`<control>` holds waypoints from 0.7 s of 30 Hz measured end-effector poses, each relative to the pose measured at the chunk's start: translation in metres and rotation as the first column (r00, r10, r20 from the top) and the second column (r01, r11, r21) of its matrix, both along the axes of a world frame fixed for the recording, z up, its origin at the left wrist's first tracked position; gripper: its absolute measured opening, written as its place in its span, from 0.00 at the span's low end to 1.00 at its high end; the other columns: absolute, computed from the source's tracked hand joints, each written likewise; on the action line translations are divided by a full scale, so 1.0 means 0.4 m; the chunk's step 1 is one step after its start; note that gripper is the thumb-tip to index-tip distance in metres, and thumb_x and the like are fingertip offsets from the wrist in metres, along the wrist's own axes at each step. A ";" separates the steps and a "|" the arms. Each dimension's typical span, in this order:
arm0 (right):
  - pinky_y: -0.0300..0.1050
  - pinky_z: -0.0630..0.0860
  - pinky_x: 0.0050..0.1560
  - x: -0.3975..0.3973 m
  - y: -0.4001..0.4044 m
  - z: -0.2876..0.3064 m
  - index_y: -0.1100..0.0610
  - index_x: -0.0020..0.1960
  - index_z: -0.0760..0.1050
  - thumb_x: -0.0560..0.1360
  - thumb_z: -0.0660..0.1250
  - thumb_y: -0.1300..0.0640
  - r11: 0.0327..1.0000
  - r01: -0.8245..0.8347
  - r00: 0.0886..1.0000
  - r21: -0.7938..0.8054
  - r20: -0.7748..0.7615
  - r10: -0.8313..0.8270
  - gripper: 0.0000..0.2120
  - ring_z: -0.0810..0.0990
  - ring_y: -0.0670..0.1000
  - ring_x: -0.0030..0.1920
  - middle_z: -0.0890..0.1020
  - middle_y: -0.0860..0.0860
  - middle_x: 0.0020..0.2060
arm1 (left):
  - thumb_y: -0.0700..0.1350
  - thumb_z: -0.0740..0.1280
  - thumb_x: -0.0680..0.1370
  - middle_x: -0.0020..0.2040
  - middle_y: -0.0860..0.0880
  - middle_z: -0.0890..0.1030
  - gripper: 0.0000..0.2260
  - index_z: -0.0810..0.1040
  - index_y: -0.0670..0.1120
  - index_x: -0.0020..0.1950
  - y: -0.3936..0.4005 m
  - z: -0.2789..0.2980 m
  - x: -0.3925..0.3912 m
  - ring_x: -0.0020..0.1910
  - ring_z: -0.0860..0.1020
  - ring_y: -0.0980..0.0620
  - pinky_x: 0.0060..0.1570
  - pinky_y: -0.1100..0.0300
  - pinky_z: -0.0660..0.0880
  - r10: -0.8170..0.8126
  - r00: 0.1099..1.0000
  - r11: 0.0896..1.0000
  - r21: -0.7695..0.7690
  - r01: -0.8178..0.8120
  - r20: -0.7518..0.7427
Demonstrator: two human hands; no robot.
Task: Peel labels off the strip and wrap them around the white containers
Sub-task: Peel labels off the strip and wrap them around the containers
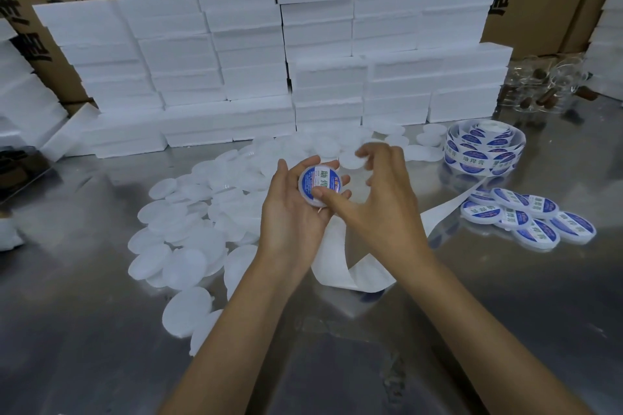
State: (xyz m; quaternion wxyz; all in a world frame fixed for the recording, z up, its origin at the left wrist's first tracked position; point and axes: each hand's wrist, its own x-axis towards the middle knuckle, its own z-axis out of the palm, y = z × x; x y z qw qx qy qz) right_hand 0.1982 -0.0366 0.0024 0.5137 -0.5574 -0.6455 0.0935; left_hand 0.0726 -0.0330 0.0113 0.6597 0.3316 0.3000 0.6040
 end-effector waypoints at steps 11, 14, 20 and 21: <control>0.45 0.64 0.35 0.010 0.021 -0.023 0.57 0.37 0.66 0.84 0.56 0.47 1.000 0.024 0.989 -0.017 0.149 -0.022 0.20 0.69 0.49 0.30 0.71 0.48 0.29 | 0.49 0.55 0.85 0.62 0.38 0.77 0.17 0.73 0.39 0.65 -0.013 -0.010 0.026 0.64 0.76 0.43 0.70 0.50 0.70 -0.076 0.992 0.997 -0.011 0.078 0.103; 0.46 0.64 0.33 0.005 0.009 -0.025 0.54 0.38 0.67 0.82 0.51 0.39 0.998 0.053 0.977 -0.032 0.208 -0.045 0.23 0.70 0.49 0.30 0.72 0.47 0.29 | 0.50 0.55 0.85 0.61 0.39 0.79 0.17 0.73 0.40 0.65 -0.015 -0.010 0.028 0.62 0.77 0.44 0.66 0.52 0.73 -0.077 0.992 0.997 -0.001 0.077 0.097; 0.40 0.56 0.27 -0.012 -0.010 -0.014 0.49 0.29 0.61 0.68 0.46 0.22 0.971 0.236 0.937 -0.038 0.272 -0.218 0.30 0.66 0.43 0.24 0.67 0.46 0.21 | 0.54 0.51 0.85 0.64 0.38 0.78 0.20 0.73 0.42 0.66 -0.022 -0.005 0.037 0.60 0.78 0.45 0.64 0.52 0.75 -0.108 0.994 0.993 0.039 0.107 0.019; 0.40 0.57 0.27 -0.010 -0.007 -0.017 0.50 0.29 0.63 0.69 0.47 0.23 0.967 0.252 0.935 -0.040 0.269 -0.232 0.32 0.68 0.44 0.24 0.69 0.46 0.21 | 0.54 0.51 0.85 0.65 0.38 0.78 0.21 0.73 0.41 0.66 -0.022 -0.006 0.037 0.60 0.78 0.45 0.65 0.52 0.74 -0.111 0.994 0.993 0.042 0.111 0.005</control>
